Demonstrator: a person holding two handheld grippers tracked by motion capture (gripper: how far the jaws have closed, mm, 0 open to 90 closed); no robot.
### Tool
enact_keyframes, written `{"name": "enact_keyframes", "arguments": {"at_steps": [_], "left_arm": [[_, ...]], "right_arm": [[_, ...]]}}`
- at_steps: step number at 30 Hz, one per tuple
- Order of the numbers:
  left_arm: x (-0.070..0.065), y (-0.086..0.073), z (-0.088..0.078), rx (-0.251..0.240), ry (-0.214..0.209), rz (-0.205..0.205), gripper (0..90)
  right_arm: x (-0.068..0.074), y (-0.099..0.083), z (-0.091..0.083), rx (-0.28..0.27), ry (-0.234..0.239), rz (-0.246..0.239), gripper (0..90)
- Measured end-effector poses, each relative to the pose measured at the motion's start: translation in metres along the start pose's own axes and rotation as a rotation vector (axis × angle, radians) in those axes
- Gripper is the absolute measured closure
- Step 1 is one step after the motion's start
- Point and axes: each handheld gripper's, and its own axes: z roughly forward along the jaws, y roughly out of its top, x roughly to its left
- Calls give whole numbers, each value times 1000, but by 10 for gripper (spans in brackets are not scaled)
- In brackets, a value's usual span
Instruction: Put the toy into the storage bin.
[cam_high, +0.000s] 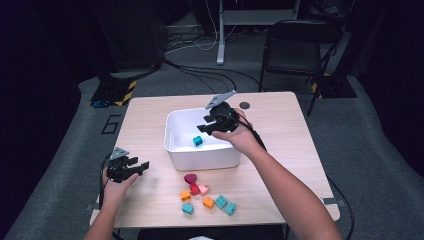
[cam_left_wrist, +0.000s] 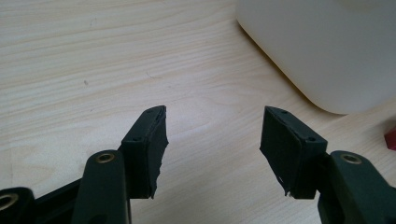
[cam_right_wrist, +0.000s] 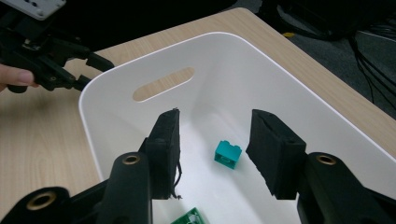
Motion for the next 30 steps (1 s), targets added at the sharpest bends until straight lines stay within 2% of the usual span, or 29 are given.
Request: {"name": "enact_keyframes", "arguments": {"at_steps": [10,18,25,30], "left_arm": [[0,0,0,-1,1,-2,407],[0,-1,-1,0,2,-4,407],[-1,-1,0,-1,3,-5,408],[-1,-1,0,0,2,-6,407]], "right_arm": [[16,-7,-30,-45,26,-9,532],[32,-26,-49,-88,39,-36,533],[42,-43,-56,-114,27,-49,535],[50,-55,-52,-115,30,-48,534]]}}
